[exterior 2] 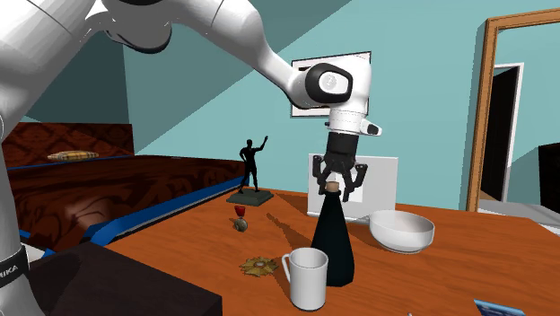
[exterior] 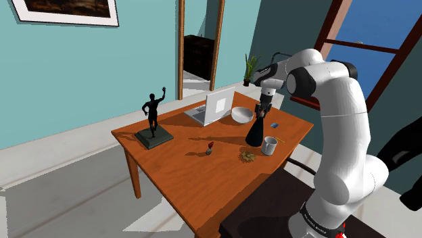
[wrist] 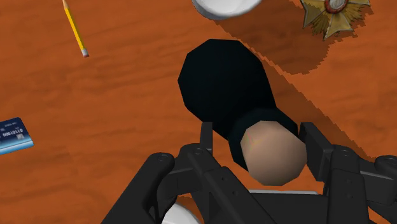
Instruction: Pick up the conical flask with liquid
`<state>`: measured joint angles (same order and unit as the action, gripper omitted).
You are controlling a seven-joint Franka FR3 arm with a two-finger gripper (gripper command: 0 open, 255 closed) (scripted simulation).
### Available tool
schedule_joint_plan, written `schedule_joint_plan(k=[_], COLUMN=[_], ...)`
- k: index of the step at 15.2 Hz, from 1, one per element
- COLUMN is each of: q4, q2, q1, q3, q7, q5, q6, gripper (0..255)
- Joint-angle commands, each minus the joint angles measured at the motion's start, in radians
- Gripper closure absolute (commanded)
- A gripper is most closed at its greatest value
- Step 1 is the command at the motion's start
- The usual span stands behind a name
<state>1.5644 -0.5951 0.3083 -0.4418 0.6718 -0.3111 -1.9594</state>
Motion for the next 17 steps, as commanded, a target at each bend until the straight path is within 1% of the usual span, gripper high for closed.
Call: schedule_joint_plan(k=[1, 15, 17], q4=[-0.003, -0.093, -0.094], q2=[0.006, 0.073, 0.074], q1=[-0.001, -0.005, -0.005], q3=[-0.002, -0.021, -0.022], q7=[-0.002, -0.029, -0.030], q5=[0.003, 0.038, 0.038], q6=[0.009, 0.159, 0.161], gripper=[255, 255, 255])
